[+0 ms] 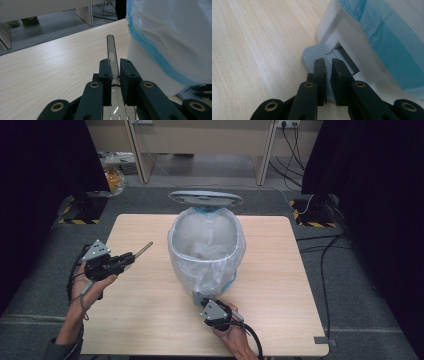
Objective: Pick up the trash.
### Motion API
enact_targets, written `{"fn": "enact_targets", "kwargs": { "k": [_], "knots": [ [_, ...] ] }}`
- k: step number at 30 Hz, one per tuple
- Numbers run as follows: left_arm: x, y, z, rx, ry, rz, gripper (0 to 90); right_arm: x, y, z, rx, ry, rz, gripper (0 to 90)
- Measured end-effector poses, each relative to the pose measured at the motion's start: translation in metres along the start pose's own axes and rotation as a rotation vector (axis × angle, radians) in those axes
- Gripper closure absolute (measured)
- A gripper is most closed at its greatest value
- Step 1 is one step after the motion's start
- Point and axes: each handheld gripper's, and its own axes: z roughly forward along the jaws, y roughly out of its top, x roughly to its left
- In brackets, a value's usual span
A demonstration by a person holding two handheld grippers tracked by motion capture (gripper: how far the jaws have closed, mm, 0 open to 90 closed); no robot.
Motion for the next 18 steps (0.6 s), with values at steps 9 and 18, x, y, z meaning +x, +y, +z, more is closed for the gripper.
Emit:
{"fn": "enact_targets", "kwargs": {
  "k": [9,18],
  "knots": [
    [-0.005,0.018,-0.016,-0.043,-0.016,0.019,79.7,0.000,0.000,0.000,-0.001,0.001,0.001,81.9],
    [-0.015,0.038,-0.022,-0.054,-0.045,0.051,79.7,0.000,0.000,0.000,-0.002,-0.002,-0.011,81.9]
  ]
}}
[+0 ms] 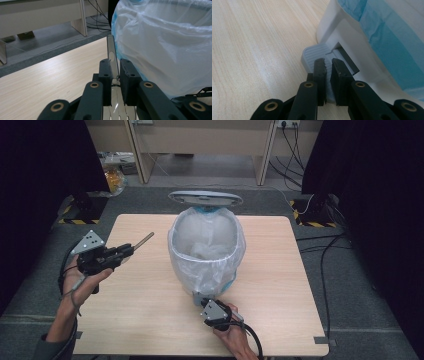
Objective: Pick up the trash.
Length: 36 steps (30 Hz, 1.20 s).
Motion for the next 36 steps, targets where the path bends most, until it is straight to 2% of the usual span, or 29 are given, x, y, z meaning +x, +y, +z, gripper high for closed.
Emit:
{"fn": "enact_targets", "kwargs": {
  "k": [5,6,8,16,19,20,23,30,36],
  "knots": [
    [-0.005,0.012,-0.002,-0.011,-0.017,0.017,79.7,0.000,0.000,0.000,0.000,0.000,-0.001,81.9],
    [-0.008,0.018,-0.003,-0.015,-0.013,0.028,79.7,0.000,0.000,0.000,0.000,0.001,0.001,81.9],
    [-0.010,0.022,-0.003,-0.021,-0.027,0.026,79.7,0.000,0.000,0.000,0.000,0.001,0.001,81.9],
    [-0.017,0.034,-0.002,-0.037,-0.057,0.034,79.7,0.000,0.000,0.000,0.000,-0.002,-0.002,81.9],
    [-0.020,0.038,-0.001,-0.035,-0.054,0.048,79.7,0.000,0.000,0.000,0.000,-0.001,-0.002,81.9],
    [-0.023,0.043,0.001,-0.037,-0.069,0.054,79.7,0.000,0.000,0.000,-0.002,-0.004,-0.003,81.9],
    [-0.027,0.049,0.002,-0.039,-0.073,0.066,79.7,0.000,0.000,0.000,0.001,-0.003,-0.004,81.9],
    [-0.046,0.066,0.015,-0.047,-0.112,0.103,79.7,0.000,0.000,0.000,0.000,-0.005,-0.003,81.9],
    [-0.054,0.076,0.029,-0.036,-0.132,0.117,79.7,0.000,0.000,0.000,-0.003,-0.002,-0.002,81.9]
  ]
}}
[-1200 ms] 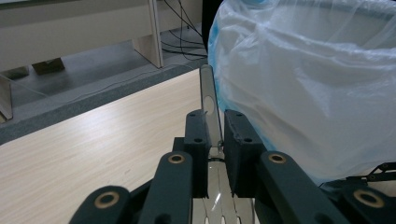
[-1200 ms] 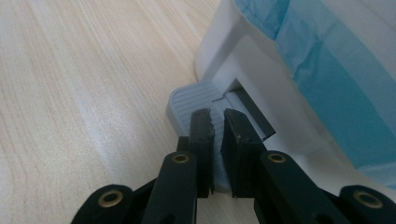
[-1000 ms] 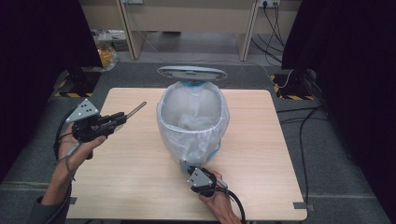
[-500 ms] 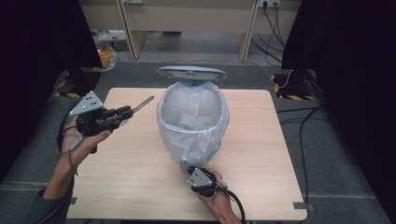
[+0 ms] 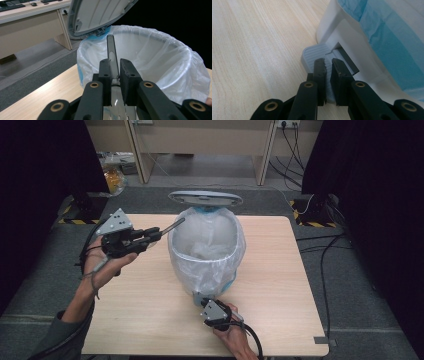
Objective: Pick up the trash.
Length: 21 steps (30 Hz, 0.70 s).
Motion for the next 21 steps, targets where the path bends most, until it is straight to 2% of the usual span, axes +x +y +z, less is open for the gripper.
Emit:
{"fn": "enact_targets", "kwargs": {
  "k": [21],
  "knots": [
    [-0.016,0.014,0.035,-0.002,-0.045,0.009,79.7,0.000,0.000,0.000,0.000,-0.002,0.002,81.9]
  ]
}}
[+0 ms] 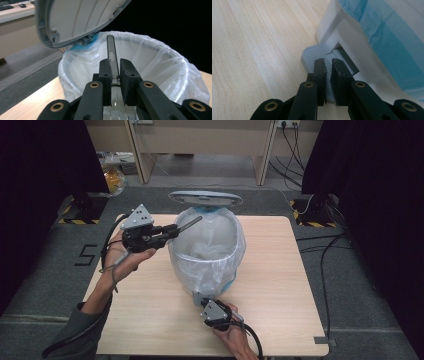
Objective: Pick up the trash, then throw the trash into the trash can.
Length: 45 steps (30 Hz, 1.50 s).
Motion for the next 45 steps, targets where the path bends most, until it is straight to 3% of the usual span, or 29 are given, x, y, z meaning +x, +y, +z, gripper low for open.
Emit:
{"fn": "enact_targets", "kwargs": {
  "k": [32,45],
  "knots": [
    [-0.018,0.014,0.051,0.041,-0.060,0.022,79.7,0.000,0.000,0.000,0.001,0.000,-0.006,81.9],
    [-0.019,0.010,0.053,0.033,-0.071,0.013,75.8,0.000,0.000,0.000,0.001,0.001,-0.007,81.9]
  ]
}}
